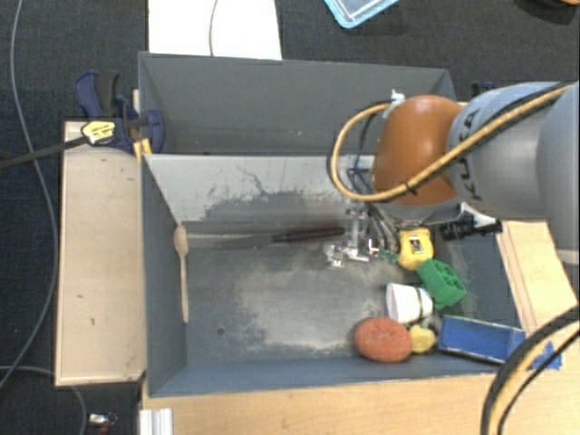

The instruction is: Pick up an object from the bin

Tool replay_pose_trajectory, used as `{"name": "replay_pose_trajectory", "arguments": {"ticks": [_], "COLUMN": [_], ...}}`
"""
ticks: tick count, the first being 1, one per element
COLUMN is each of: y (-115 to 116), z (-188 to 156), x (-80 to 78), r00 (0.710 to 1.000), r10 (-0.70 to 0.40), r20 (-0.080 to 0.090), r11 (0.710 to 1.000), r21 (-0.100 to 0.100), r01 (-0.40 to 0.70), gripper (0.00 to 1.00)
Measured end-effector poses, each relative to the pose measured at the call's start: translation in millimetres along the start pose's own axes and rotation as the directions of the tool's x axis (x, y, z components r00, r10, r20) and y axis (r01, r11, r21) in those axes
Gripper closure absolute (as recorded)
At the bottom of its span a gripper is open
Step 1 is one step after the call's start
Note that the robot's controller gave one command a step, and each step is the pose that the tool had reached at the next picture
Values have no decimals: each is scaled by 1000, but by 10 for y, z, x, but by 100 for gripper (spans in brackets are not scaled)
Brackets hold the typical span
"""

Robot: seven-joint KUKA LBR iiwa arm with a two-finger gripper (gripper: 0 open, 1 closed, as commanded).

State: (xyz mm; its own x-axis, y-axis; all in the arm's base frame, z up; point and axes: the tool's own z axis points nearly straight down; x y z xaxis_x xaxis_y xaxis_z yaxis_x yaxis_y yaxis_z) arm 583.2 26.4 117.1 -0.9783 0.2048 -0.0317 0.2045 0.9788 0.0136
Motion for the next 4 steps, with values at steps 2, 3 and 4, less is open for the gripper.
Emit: {"name": "replay_pose_trajectory", "arguments": {"ticks": [2,3,4], "y": [-25,-45,10], "z": [116,179,170], "x": [-16,-4,-87], "r00": [989,989,999], "r10": [147,-148,-44], "r20": [-2,-2,4], "r11": [989,989,999], "r21": [-1,-1,-2], "r01": [-147,148,44], "gripper": [0,0,100]}}
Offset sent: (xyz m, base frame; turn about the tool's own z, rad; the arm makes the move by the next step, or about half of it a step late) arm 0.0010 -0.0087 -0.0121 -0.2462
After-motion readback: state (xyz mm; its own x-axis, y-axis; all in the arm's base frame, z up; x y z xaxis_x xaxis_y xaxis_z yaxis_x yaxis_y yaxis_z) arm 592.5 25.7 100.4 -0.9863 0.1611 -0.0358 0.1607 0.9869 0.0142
